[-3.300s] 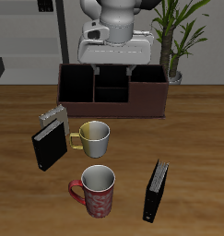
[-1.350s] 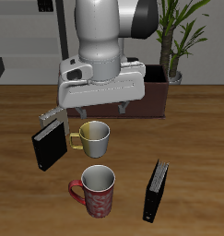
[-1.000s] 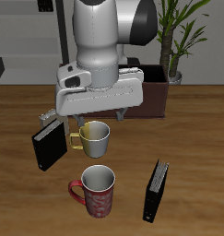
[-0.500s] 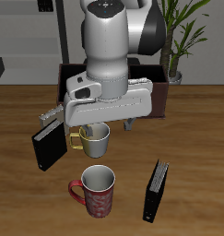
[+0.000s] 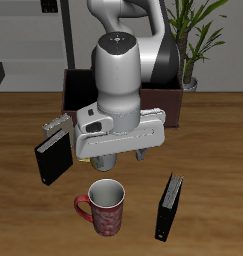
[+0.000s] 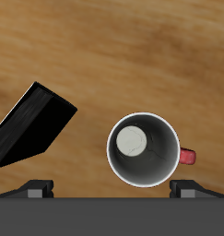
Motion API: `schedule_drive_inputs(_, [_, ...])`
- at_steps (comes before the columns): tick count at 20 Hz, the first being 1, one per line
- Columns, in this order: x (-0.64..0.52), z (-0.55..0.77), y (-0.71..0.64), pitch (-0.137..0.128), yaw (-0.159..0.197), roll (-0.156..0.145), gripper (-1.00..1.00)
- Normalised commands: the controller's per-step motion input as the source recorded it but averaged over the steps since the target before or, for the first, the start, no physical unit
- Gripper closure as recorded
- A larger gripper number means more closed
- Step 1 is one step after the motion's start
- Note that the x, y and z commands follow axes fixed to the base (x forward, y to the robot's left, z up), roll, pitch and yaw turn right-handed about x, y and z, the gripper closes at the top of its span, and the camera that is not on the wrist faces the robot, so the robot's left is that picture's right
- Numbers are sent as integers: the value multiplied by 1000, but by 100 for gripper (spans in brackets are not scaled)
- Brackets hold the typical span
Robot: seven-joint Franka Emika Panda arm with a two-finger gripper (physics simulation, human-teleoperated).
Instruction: Place the red mug into the back desk caddy's right compartment and place the left black book into the back desk caddy's back compartment and place the right black book into the back desk caddy's front compartment
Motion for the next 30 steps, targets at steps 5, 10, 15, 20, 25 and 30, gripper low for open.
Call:
schedule_drive_inputs(5, [38, -413, -13, 22, 68, -8, -100])
schedule_drive_inputs(10, [-2, -144, 54, 7, 36, -4, -100])
schedule_drive_inputs(15, [47, -161, 72, 17, 4, 5, -100])
schedule_drive_inputs(20, [40, -293, 115, 31, 4, 12, -100])
schedule_drive_inputs(25, [56, -227, 33, 17, 0, -34, -100])
schedule_drive_inputs(30, [20, -75, -3, 22, -23, 14, 100])
